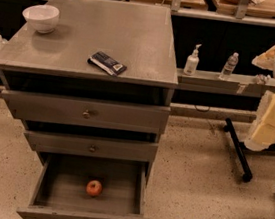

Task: Pick apple from bottom drawer and place on counter

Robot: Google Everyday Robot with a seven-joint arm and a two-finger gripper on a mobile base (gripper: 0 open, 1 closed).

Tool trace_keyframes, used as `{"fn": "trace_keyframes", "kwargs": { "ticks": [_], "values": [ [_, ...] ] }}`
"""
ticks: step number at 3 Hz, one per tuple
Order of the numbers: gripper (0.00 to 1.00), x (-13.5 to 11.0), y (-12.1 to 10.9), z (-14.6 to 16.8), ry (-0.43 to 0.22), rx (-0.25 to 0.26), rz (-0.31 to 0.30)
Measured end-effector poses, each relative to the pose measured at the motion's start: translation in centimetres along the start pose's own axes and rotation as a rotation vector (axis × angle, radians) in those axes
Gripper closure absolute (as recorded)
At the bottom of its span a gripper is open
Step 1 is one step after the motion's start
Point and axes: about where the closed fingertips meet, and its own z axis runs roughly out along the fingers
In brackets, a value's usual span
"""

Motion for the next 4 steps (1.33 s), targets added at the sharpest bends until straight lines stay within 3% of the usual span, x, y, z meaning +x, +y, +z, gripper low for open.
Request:
{"fn": "trace_keyframes", "kwargs": {
  "ticks": [1, 2, 3, 4],
  "values": [
    [0.00, 0.0, 0.0, 0.0, 0.000, 0.000, 0.000],
    [0.00, -1.6, -0.4, 1.1, -0.023, -0.028, -0.041],
    [0.00, -3.6, 0.7, 6.4, -0.111, -0.129, -0.061],
    [0.00, -10.9, 6.6, 14.4, -0.326, -0.301, -0.090]
  ]
}}
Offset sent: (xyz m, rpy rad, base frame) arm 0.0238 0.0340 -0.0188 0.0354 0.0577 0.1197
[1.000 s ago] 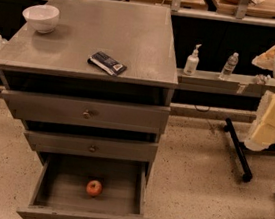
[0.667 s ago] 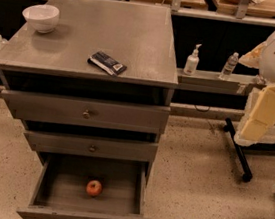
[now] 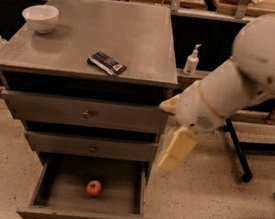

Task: Pick apple from bottom drawer and place on counter

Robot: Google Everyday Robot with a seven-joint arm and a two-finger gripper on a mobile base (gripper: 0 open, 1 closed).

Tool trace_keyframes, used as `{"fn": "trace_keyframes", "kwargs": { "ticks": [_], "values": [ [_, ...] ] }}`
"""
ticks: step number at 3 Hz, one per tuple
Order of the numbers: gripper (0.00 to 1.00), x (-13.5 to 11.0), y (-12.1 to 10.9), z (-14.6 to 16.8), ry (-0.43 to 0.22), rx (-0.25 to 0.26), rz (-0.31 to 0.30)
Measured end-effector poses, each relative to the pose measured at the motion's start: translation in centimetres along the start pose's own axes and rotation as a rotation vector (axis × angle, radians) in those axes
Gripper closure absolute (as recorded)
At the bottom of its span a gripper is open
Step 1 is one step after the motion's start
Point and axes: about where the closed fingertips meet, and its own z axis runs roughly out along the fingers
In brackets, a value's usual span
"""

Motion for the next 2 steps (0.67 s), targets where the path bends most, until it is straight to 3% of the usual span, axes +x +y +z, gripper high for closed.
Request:
{"fn": "trace_keyframes", "kwargs": {
  "ticks": [1, 2],
  "values": [
    [0.00, -5.47, 2.14, 5.05, -0.140, -0.078, -0.031],
    [0.00, -5.07, 1.54, 5.61, -0.164, -0.127, -0.070]
  ]
}}
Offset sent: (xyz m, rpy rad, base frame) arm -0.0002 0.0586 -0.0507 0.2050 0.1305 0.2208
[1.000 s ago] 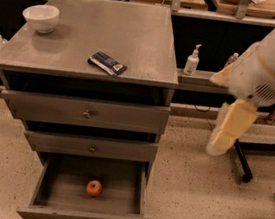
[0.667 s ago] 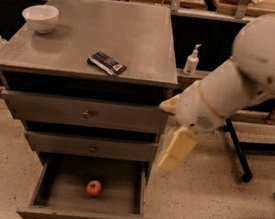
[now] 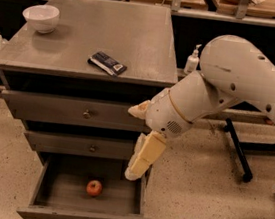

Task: Pick apple from bottom drawer and place on counter

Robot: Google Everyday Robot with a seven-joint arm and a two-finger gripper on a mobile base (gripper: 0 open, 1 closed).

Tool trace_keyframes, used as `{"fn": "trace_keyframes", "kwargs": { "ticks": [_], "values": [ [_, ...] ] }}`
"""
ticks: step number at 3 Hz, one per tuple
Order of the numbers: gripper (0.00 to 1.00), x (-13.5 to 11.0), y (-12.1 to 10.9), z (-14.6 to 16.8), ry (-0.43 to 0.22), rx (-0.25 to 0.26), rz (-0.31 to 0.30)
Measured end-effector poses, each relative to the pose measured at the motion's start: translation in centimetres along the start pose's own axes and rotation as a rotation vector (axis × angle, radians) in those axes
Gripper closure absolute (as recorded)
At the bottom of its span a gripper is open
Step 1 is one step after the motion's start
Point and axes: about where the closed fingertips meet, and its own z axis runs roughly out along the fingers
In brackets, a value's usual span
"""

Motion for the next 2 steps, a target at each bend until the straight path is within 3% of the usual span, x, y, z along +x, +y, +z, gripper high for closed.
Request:
{"fn": "trace_keyframes", "kwargs": {
  "ticks": [1, 2],
  "values": [
    [0.00, 1.7, 0.6, 4.8, -0.091, -0.119, -0.007],
    [0.00, 2.3, 3.7, 16.1, -0.239, -0.272, -0.003]
  ]
}}
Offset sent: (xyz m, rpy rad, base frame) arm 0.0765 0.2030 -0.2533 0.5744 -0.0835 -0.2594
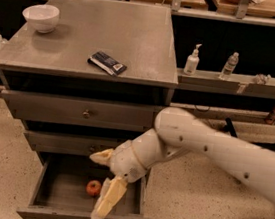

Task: Pick apple from bottom drawer and place on counter

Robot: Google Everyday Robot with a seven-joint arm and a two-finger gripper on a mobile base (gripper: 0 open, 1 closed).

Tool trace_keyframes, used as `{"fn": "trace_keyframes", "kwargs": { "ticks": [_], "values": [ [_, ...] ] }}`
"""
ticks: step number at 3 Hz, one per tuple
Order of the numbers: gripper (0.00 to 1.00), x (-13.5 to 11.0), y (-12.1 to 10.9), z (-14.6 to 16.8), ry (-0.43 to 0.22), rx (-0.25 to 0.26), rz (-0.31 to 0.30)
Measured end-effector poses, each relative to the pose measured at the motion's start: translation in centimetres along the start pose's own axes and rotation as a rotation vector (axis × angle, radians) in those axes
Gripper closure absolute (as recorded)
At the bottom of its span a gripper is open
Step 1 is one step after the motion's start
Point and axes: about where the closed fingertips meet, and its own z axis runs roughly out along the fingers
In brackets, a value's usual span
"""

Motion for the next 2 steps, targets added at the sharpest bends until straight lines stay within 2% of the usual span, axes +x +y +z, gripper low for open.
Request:
{"fn": "trace_keyframes", "kwargs": {
  "ticks": [1, 2],
  "values": [
    [0.00, 1.79, -2.15, 3.62, -0.084, 0.012, 0.038],
    [0.00, 1.97, -2.35, 3.65, -0.089, 0.018, 0.041]
  ]
}}
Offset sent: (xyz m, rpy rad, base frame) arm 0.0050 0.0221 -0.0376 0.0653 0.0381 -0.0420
